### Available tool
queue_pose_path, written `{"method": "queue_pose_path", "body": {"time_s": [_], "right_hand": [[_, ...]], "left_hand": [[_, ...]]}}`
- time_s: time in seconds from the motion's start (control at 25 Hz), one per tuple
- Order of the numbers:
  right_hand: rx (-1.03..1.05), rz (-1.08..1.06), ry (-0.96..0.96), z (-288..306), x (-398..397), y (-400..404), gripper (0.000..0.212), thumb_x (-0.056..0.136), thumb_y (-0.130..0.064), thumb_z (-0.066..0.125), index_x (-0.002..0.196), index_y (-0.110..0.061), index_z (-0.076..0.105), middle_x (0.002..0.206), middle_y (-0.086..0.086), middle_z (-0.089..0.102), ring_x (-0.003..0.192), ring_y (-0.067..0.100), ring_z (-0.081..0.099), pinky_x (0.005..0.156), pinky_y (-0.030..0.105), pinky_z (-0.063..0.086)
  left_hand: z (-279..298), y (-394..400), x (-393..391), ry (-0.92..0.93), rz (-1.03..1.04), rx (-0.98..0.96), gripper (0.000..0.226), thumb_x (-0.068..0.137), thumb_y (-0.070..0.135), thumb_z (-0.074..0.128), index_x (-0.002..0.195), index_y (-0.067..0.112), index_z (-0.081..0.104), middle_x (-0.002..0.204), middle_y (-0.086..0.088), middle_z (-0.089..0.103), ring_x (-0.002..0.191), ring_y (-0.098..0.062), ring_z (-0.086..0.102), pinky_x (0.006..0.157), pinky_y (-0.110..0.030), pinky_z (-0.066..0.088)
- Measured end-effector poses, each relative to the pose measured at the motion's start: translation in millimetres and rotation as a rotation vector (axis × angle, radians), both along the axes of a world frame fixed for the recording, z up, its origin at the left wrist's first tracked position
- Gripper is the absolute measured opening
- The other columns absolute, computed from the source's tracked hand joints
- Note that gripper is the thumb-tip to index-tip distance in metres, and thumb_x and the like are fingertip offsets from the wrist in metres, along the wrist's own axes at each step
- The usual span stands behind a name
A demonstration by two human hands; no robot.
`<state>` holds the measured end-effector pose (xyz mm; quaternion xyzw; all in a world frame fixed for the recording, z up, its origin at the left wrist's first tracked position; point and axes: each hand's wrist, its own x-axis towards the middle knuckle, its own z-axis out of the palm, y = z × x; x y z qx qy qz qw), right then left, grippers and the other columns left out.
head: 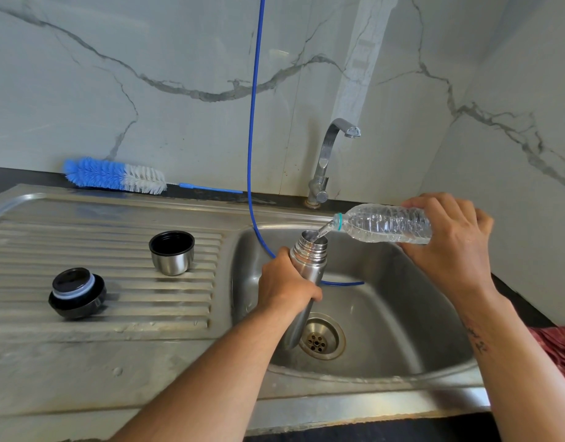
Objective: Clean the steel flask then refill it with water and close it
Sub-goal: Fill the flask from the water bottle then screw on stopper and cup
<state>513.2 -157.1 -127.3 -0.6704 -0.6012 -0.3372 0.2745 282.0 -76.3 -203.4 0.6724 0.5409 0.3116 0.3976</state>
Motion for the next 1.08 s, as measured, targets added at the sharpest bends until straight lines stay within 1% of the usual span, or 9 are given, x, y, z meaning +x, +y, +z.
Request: {"method": "queue_pose_path", "body": {"time_s": [0.36,0.56,0.72,1.08], "right_hand": [[0.024,-0.007,-0.001,-0.4,-1.0,0.2,0.055,0.075,-0.016,0.09,0.123,-0.019,0.065,0.123,0.005,0.064,0.117,0.031,0.051,0.102,0.053,0.03],[0.032,-0.004,-0.012,-0.3,-0.6,0.6,0.053,0.075,-0.015,0.089,0.122,-0.02,0.065,0.124,0.004,0.064,0.117,0.03,0.051,0.103,0.054,0.029],[0.038,0.003,-0.006,-0.6,-1.8,0.9,0.051,0.077,-0.013,0.087,0.122,-0.02,0.066,0.124,0.002,0.064,0.118,0.028,0.05,0.105,0.053,0.028],[0.051,0.002,-0.017,-1.1,-0.7,2.2,0.052,0.075,-0.01,0.087,0.122,-0.021,0.066,0.123,0.001,0.063,0.118,0.029,0.051,0.106,0.055,0.028]], "left_hand": [[0.2,-0.3,0.2,0.0,-0.011,-0.002,0.066,0.06,0.016,0.096,0.111,0.023,0.055,0.111,0.002,0.066,0.094,-0.017,0.061,0.076,-0.029,0.048],[-0.4,0.3,0.5,-0.003,-0.007,-0.001,0.067,0.059,0.016,0.096,0.11,0.023,0.055,0.111,0.001,0.066,0.096,-0.019,0.063,0.078,-0.03,0.05],[-1.1,0.3,1.1,-0.001,0.001,-0.004,0.067,0.057,0.016,0.097,0.11,0.023,0.056,0.11,0.001,0.066,0.096,-0.018,0.064,0.076,-0.03,0.05],[-1.5,0.2,0.6,0.004,-0.002,0.001,0.066,0.057,0.017,0.096,0.108,0.022,0.056,0.108,0.002,0.066,0.094,-0.018,0.063,0.075,-0.03,0.049]]}}
